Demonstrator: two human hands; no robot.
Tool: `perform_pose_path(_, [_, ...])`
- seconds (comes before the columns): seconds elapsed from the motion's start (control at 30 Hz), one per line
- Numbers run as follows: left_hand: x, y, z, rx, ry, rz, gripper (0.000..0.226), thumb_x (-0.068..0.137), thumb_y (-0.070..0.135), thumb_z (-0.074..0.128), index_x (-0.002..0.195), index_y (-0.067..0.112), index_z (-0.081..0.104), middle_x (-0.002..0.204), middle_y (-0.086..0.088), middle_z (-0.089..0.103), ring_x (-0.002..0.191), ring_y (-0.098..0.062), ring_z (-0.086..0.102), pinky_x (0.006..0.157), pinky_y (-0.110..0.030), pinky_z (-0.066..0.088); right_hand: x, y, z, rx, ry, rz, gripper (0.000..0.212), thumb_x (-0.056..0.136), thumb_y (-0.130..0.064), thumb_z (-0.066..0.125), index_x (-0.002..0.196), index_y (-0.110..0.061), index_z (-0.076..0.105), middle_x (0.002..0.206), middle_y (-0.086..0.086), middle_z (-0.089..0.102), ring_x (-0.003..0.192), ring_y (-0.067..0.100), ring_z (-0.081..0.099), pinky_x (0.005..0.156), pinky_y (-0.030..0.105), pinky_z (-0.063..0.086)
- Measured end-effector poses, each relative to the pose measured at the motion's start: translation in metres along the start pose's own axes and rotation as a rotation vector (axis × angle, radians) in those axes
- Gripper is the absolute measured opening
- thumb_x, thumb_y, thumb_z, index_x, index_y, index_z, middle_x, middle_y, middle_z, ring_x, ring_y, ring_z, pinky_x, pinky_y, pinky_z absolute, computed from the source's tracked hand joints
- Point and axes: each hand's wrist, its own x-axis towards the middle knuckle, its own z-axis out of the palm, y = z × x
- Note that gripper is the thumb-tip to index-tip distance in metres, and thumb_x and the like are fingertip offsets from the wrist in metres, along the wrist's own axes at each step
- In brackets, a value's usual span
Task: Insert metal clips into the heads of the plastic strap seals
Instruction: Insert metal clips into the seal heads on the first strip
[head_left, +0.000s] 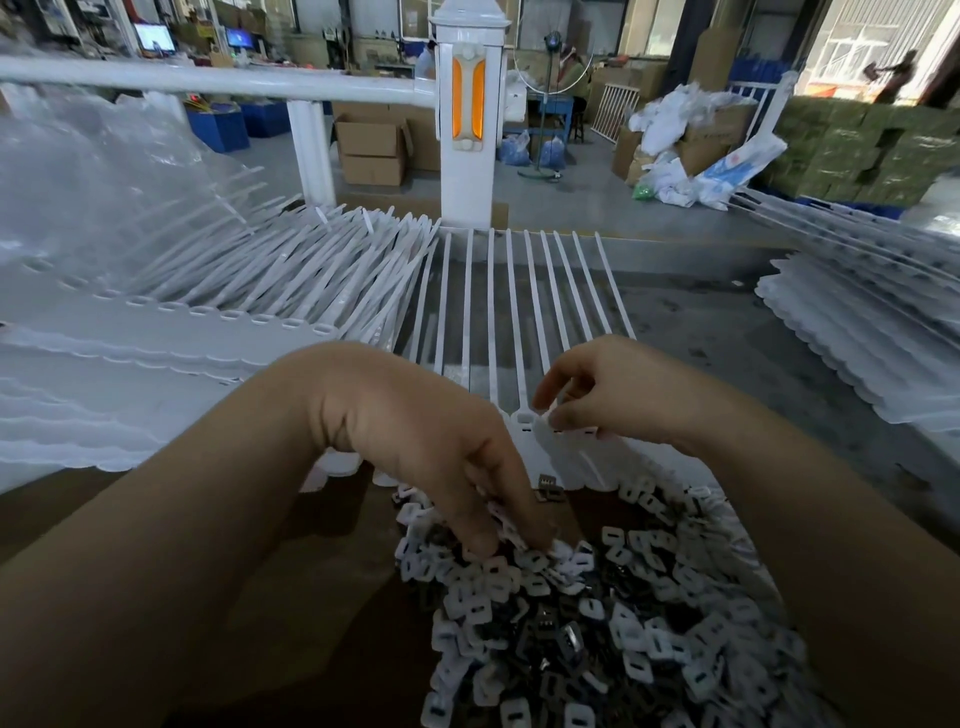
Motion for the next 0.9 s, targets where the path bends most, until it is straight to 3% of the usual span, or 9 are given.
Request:
perform_pose_path(0.03, [-0.015,0.002,-0.012,-0.134,-0.116,-0.105,0.041,0.085,0.025,0.069,0.126,0.032,0.065,0.134,0.019,0.059,0.126,0.004,0.051,0.103,-0.011,0.038,-0.001,-0.002,-0.001,-0.007,-0.006,-0.017,0.013,0.084,-0.021,0.074,0.087,-0.033,0.071,0.088,-0.005,0.068,0.081,0.016,0.069,0.069,0.032,0.06])
perform_pose_path(0.1, [-0.024,0.001,-0.025,-0.136,0.006,-0.181,0.03,0.087,0.017,0.07,0.113,0.033,0.071,0.125,0.012,0.067,0.119,-0.004,0.059,0.098,-0.013,0.045,-0.001,-0.006,-0.002,-0.035,-0.024,-0.043,0.01,0.082,-0.026,0.076,0.082,-0.034,0.071,0.087,-0.009,0.069,0.083,0.016,0.07,0.069,0.037,0.061])
perform_pose_path(0.17, [-0.026,-0.006,-0.026,-0.115,0.024,-0.151,0.022,0.088,0.014,0.068,0.105,0.027,0.073,0.112,0.004,0.073,0.109,-0.012,0.066,0.096,-0.024,0.051,-0.002,-0.007,-0.003,-0.06,-0.052,-0.066,0.008,0.08,-0.027,0.078,0.082,-0.033,0.072,0.083,-0.011,0.07,0.081,0.016,0.07,0.066,0.036,0.06])
perform_pose_path(0.33, [-0.025,-0.014,-0.032,-0.13,0.4,-0.343,0.006,0.092,0.021,0.065,0.091,0.023,0.071,0.083,0.004,0.075,0.078,-0.007,0.071,0.061,-0.017,0.05,-0.008,-0.011,-0.005,-0.007,-0.246,-0.145,0.011,0.079,-0.021,0.079,0.081,-0.029,0.073,0.077,-0.012,0.071,0.067,0.004,0.064,0.055,0.015,0.048])
perform_pose_path(0.5, [-0.004,-0.022,-0.02,-0.154,0.762,-0.419,0.009,0.093,0.022,0.062,0.088,0.026,0.069,0.076,0.008,0.07,0.064,-0.001,0.061,0.057,-0.019,0.043,-0.009,-0.022,0.005,-0.053,-0.301,-0.267,0.013,0.078,-0.024,0.08,0.086,-0.03,0.073,0.08,-0.01,0.069,0.067,0.002,0.063,0.065,0.029,0.056])
perform_pose_path(0.57, [0.005,-0.027,-0.014,-0.174,0.852,-0.427,0.009,0.093,0.02,0.062,0.09,0.026,0.069,0.083,0.006,0.07,0.069,-0.004,0.059,0.059,-0.02,0.044,-0.008,-0.024,0.013,-0.061,-0.264,-0.273,0.016,0.077,-0.028,0.081,0.089,-0.032,0.072,0.08,-0.007,0.069,0.065,0.001,0.062,0.062,0.023,0.053])
perform_pose_path(0.63, [0.01,-0.03,-0.01,-0.177,0.895,-0.458,0.007,0.094,0.018,0.062,0.096,0.023,0.067,0.091,0.003,0.068,0.076,-0.008,0.059,0.065,-0.024,0.046,-0.007,-0.026,0.02,-0.105,-0.24,-0.271,0.016,0.076,-0.032,0.081,0.088,-0.033,0.071,0.078,-0.009,0.067,0.063,-0.004,0.06,0.055,0.013,0.048])
perform_pose_path(0.73, [0.008,-0.033,-0.009,-0.273,0.906,-0.469,0.008,0.095,0.015,0.061,0.1,0.017,0.067,0.091,0.0,0.067,0.071,-0.01,0.056,0.065,-0.025,0.045,-0.007,-0.028,0.027,-0.188,-0.218,-0.304,0.012,0.077,-0.032,0.08,0.085,-0.034,0.071,0.078,-0.018,0.062,0.071,-0.014,0.056,0.059,0.004,0.043])
perform_pose_path(0.9, [-0.001,-0.031,-0.015,-0.391,0.859,-0.421,0.006,0.092,0.012,0.065,0.095,0.011,0.069,0.072,0.004,0.066,0.059,-0.007,0.052,0.054,-0.021,0.043,-0.007,-0.028,0.02,-0.125,-0.154,-0.285,0.008,0.079,-0.031,0.079,0.078,-0.033,0.071,0.076,-0.026,0.066,0.07,-0.011,0.061,0.058,0.008,0.046])
